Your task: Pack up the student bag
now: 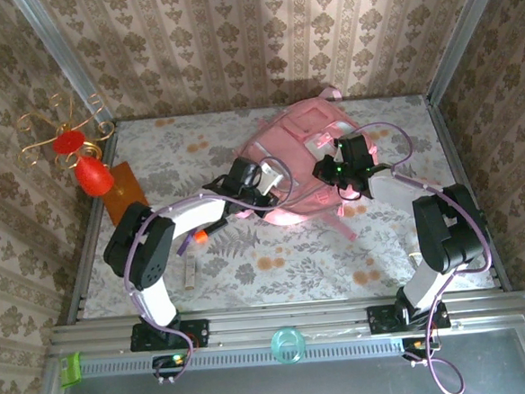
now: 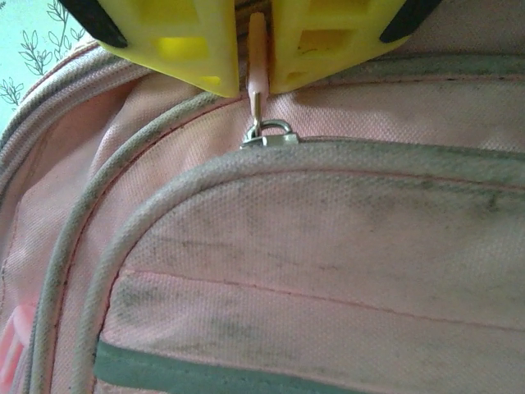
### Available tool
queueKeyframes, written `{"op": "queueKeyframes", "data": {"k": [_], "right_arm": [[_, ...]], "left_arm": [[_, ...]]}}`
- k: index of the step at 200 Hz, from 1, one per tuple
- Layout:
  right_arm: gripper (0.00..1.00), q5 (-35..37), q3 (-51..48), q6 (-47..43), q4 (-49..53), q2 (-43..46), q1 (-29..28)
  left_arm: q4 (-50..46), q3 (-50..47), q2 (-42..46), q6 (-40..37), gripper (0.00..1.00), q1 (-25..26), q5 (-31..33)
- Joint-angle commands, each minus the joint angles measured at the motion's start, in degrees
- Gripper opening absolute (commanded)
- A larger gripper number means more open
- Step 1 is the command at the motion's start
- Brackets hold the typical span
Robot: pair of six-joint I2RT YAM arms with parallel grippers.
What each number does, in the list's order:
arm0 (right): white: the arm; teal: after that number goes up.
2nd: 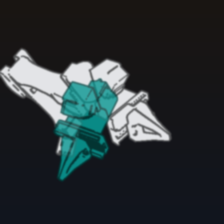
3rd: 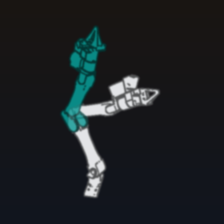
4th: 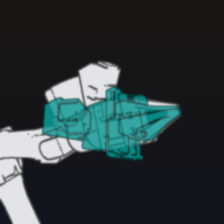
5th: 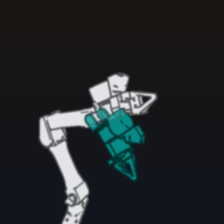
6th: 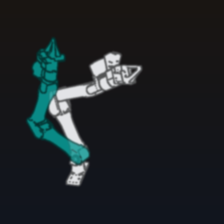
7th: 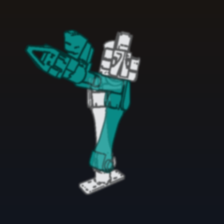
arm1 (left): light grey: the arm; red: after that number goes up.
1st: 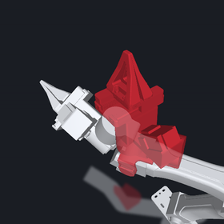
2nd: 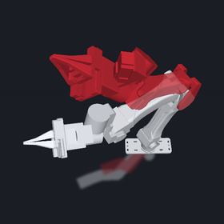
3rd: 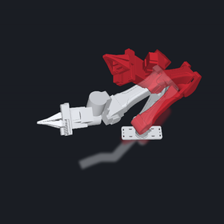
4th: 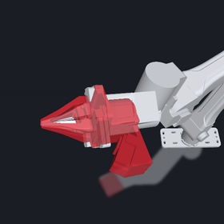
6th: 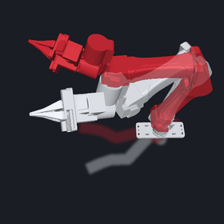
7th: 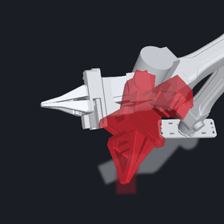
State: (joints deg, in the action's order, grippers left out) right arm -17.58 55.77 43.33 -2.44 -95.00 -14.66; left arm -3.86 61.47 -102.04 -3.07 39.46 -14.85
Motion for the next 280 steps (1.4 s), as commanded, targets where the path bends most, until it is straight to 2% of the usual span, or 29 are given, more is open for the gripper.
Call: {"op": "queueKeyframes", "data": {"k": [1, 16, 33, 47, 74, 98, 134, 174, 188, 195, 214, 229, 250, 280], "right_arm": [[0.00, -3.67, 0.37, -0.01, -3.06, 0.89, -1.82], [0.00, -3.66, 0.57, -0.41, -2.52, 1.12, -1.87], [0.00, -2.81, 0.57, -1.41, -1.30, 1.32, -1.88], [0.00, -1.69, 0.22, -2.34, -0.09, 1.99, -1.84], [0.31, -1.83, -2.53, -1.13, -1.44, 4.87, -2.19], [0.44, -0.60, -4.71, -0.50, -0.56, 8.55, -3.94], [0.53, 1.94, -8.25, 3.55, -2.79, 10.31, -6.63], [0.56, 4.67, -7.34, 5.50, -2.51, 7.40, -8.02], [0.55, 4.95, -8.39, 7.43, -5.05, 7.05, -8.26], [0.51, 4.88, -8.73, 8.40, -6.54, 6.73, -8.31], [0.19, 5.21, -8.39, 8.00, -7.23, 6.38, -8.22], [0.00, 6.79, -7.49, 3.75, -2.48, 7.69, -7.66], [0.00, 4.86, -7.77, -3.04, 3.45, 10.10, -4.69], [0.00, -1.95, -6.57, -13.61, 13.84, 11.47, 1.41]], "left_arm": [[-2.03, 1.58, -2.08, -1.03, 0.18, 0.48, 0.89], [-2.29, 2.11, -2.68, -1.06, 0.13, 0.57, 0.79], [-1.84, 1.96, -2.35, -0.76, 0.00, 0.52, 0.31], [-0.67, 1.02, -1.05, -0.38, 0.00, 0.53, -1.09], [5.00, -3.12, 2.91, 2.09, 0.00, -0.43, -6.99], [6.01, -4.26, 4.79, 2.99, 0.00, -0.24, -9.52], [6.32, -4.79, 5.97, 3.25, 0.00, 1.52, -9.76], [6.19, -4.37, 5.62, 3.34, 0.00, 2.86, -9.49], [5.79, -4.38, 5.85, 3.05, 0.00, 3.41, -9.14], [5.58, -4.41, 5.82, 2.67, 0.00, 3.75, -9.14], [3.65, -4.31, 5.97, 1.22, 0.00, 4.22, -6.73], [0.53, -4.39, 6.91, -0.48, 0.00, 4.21, -1.10], [-4.00, -4.25, 8.19, -3.32, 0.00, 3.50, 6.21], [-4.95, -5.48, 10.46, -4.97, 0.00, 0.44, 7.38]]}}
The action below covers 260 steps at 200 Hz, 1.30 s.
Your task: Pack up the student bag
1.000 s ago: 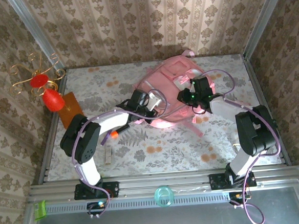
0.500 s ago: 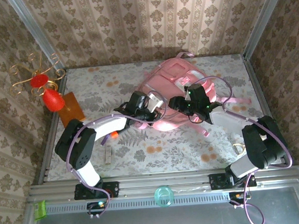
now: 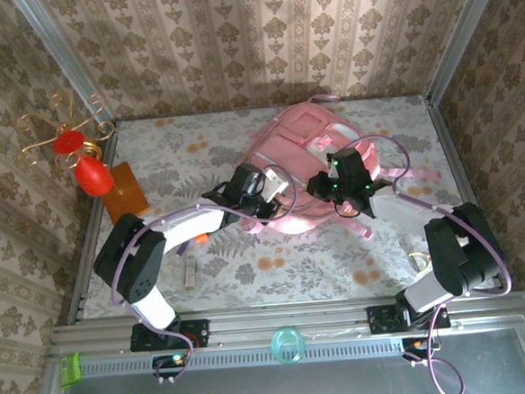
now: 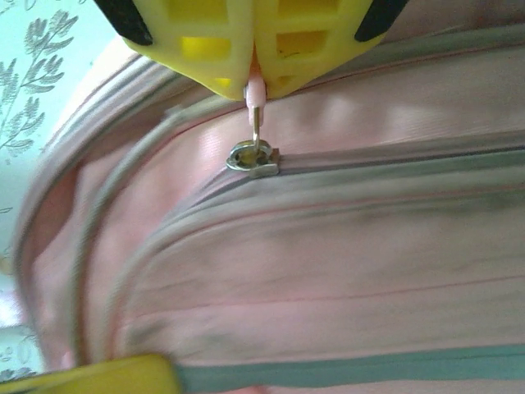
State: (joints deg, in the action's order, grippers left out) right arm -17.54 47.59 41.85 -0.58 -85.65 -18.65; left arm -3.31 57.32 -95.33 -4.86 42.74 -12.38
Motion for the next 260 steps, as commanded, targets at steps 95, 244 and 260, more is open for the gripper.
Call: {"op": "queueKeyframes", "data": {"k": [95, 244, 260], "right_arm": [[0.00, -2.18, 15.03, -34.76, 33.36, -4.62, 11.53], [0.29, -8.21, -5.99, -4.97, 5.56, 8.31, 9.17], [0.03, -5.70, -5.38, -8.80, 8.20, 9.11, 9.72]], "left_arm": [[-6.52, 1.52, 1.51, -10.42, 0.00, -11.29, 2.32], [-2.05, -6.10, 9.35, -1.48, 0.00, -0.03, -4.22], [-3.33, -7.02, 11.34, -2.74, 0.00, -0.22, -2.04]]}}
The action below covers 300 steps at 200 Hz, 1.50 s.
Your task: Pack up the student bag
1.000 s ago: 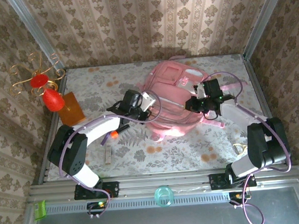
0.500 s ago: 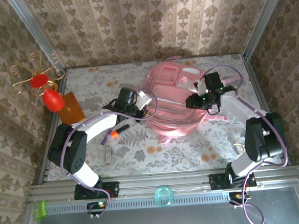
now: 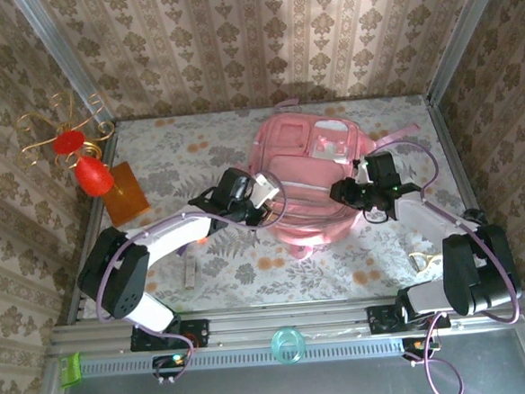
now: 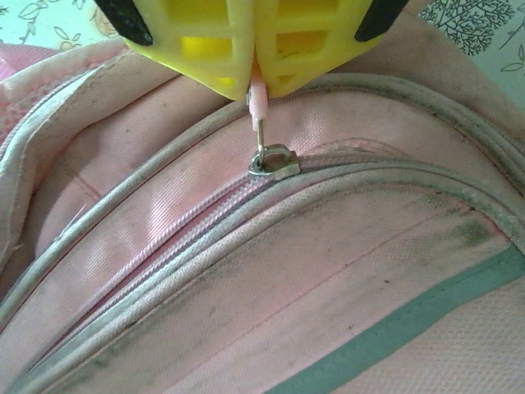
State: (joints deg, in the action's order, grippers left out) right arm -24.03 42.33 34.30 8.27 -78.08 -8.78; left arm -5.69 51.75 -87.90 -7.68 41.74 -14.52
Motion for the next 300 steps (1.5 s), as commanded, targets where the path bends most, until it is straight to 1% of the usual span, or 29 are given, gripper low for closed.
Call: {"op": "queueKeyframes", "data": {"k": [1, 6, 29, 48, 62, 84, 122, 162, 186, 199, 210, 220, 225, 230, 233, 241, 246, 254, 260, 263, 271, 279, 288, 295, 300], "right_arm": [[0.03, 0.85, 0.01, -1.43, -0.38, 1.63, -0.13], [0.00, 1.29, 0.50, -3.39, 0.96, 1.65, 0.13], [0.00, 3.28, 4.37, -12.47, 9.79, 0.78, 1.09], [0.00, 2.02, 6.62, -17.61, 14.42, -0.64, 2.07], [0.00, 1.27, 7.87, -19.79, 16.73, -1.26, 3.03], [0.00, -0.99, 8.63, -21.06, 17.04, -1.28, 4.47], [0.00, -0.22, 9.59, -23.12, 17.74, -4.04, 4.58], [0.00, -0.96, 9.68, -24.45, 17.66, -4.73, 4.56], [0.00, -2.12, 9.62, -24.40, 16.94, -4.97, 4.40], [0.00, -1.99, 9.52, -23.72, 16.61, -4.44, 4.38], [0.00, -2.07, 9.62, -22.78, 16.52, -3.59, 4.38], [0.00, -2.20, 9.37, -20.80, 15.62, -2.47, 4.38], [0.06, -2.52, 9.07, -19.61, 14.84, -2.09, 4.38], [0.14, -3.06, 8.65, -18.15, 14.00, -2.07, 4.38], [0.19, -3.24, 8.44, -17.24, 13.69, -0.38, 4.38], [0.28, -2.71, 8.03, -15.70, 13.71, 0.95, 4.30], [0.37, -1.46, 7.94, -15.55, 14.37, 1.99, 4.01], [0.48, 4.87, 8.21, -16.16, 16.86, 4.22, 2.97], [0.51, 11.70, 8.30, -17.24, 18.75, 6.40, 1.40], [0.53, 15.03, 8.30, -18.08, 19.36, 7.50, 0.37], [0.57, 22.76, 7.97, -20.09, 19.95, 10.58, -2.72], [0.64, 29.84, 7.48, -21.98, 19.15, 13.24, -6.33], [0.70, 34.09, 6.65, -25.34, 16.67, 15.33, -10.65], [0.76, 35.34, 6.01, -28.61, 14.12, 15.99, -14.06], [0.79, 35.45, 5.62, -31.23, 12.66, 15.99, -16.36]], "left_arm": [[-1.10, -1.50, 3.98, -0.03, 0.00, 0.79, 0.33], [-1.95, -1.56, 4.49, -0.80, 0.00, 0.51, 1.56], [-4.44, -1.19, 5.00, -5.06, 0.00, -2.05, 5.35], [-4.82, -0.18, 3.31, -8.18, 0.00, -4.16, 7.26], [-4.74, 0.87, 1.62, -10.53, 0.00, -5.52, 7.93], [-4.06, 2.28, -0.33, -13.30, 0.00, -7.95, 6.79], [-3.93, 5.27, -3.69, -21.21, 0.00, -11.17, 4.24], [-4.11, 12.77, -11.02, -24.10, 0.00, -12.11, 3.64], [-4.22, 16.79, -14.36, -23.47, 0.00, -12.12, 1.25], [-4.63, 16.72, -14.01, -22.97, 0.07, -12.20, -0.66], [-4.06, 15.05, -12.23, -22.12, 0.13, -12.29, -0.94], [-3.19, 12.36, -9.77, -19.91, 0.24, -12.75, -1.07], [-2.83, 11.03, -8.36, -18.39, 0.29, -12.97, -1.24], [-2.39, 9.62, -6.68, -16.51, 0.33, -13.33, -1.29], [-1.99, 8.63, -5.76, -15.25, 0.35, -13.48, -1.11], [-0.51, 5.98, -3.06, -11.39, 0.39, -13.92, -0.36], [0.36, 4.48, -1.44, -8.64, 0.41, -14.30, 0.46], [1.41, 2.22, 0.85, -4.07, 0.45, -15.07, 2.08], [1.53, 0.85, 2.45, 0.11, 0.48, -15.19, 3.07], [1.44, 0.07, 3.19, 1.51, 0.49, -16.81, 3.44], [0.98, -1.47, 5.15, 6.10, 0.50, -18.15, 4.06], [1.09, -3.46, 6.91, 10.64, 0.50, -18.99, 4.83], [1.16, -5.33, 9.12, 14.17, 0.52, -19.68, 4.94], [1.21, -6.46, 10.46, 16.43, 0.53, -20.04, 5.38], [1.07, -7.03, 11.35, 17.73, 0.54, -20.23, 5.69]]}}
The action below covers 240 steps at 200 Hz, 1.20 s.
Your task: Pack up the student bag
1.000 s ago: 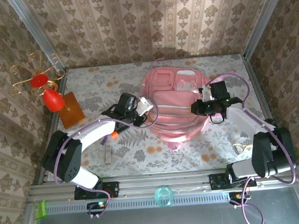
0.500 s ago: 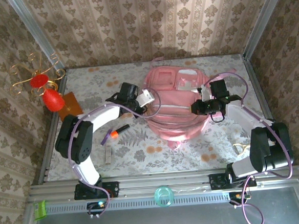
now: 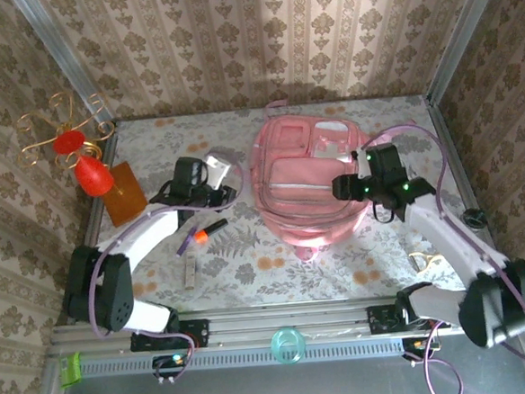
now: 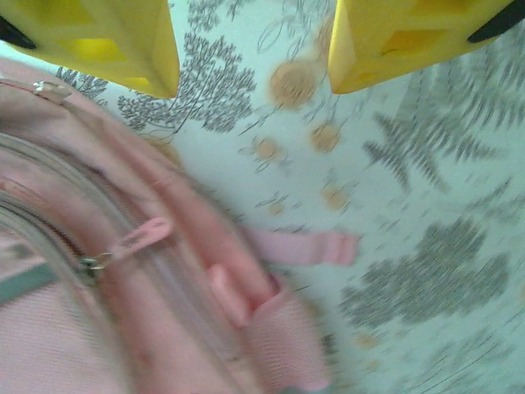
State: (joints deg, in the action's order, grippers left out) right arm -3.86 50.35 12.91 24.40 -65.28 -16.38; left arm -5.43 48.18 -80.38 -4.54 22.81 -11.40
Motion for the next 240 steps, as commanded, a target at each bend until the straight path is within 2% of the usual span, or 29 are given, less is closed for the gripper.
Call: {"op": "queueKeyframes", "data": {"k": [1, 18, 38, 68, 81, 138, 159, 206, 240], "right_arm": [[0.79, 15.24, -2.47, -10.36, -3.96, 3.11, -9.19], [0.82, 14.88, -1.68, -18.09, -6.46, -0.67, -15.58], [0.85, 15.73, 1.03, -25.89, -4.92, -7.35, -19.75], [0.85, 18.77, 3.99, -32.83, -3.46, -14.05, -21.59], [0.80, 20.56, 4.46, -34.22, -5.33, -16.56, -21.33], [0.46, 18.36, 6.21, -34.55, -9.62, -22.03, -19.83], [0.38, 16.18, 7.58, -33.37, -9.22, -21.57, -19.18], [0.29, 14.31, 10.54, -31.23, -7.86, -22.16, -17.12], [0.35, 14.05, 13.17, -31.19, -5.70, -24.01, -16.48]], "left_arm": [[0.70, -3.54, 4.00, 14.79, 0.54, -1.33, 2.63], [-0.08, -4.59, 6.24, 16.39, 0.55, -1.55, 3.40], [-1.89, -4.54, 7.63, 16.57, 0.55, -1.58, 4.18], [-3.76, -5.33, 8.95, 17.39, 0.56, -1.73, 6.34], [-4.12, -5.87, 9.55, 17.76, 0.57, -1.85, 6.65], [-3.71, -7.97, 11.45, 18.15, 0.58, -1.98, 6.66], [-3.93, -8.11, 11.53, 18.43, 0.58, -2.00, 6.56], [-3.16, -8.81, 11.39, 18.58, 0.58, -1.98, 6.04], [-3.36, -8.81, 11.25, 18.18, 0.59, -2.02, 5.87]]}}
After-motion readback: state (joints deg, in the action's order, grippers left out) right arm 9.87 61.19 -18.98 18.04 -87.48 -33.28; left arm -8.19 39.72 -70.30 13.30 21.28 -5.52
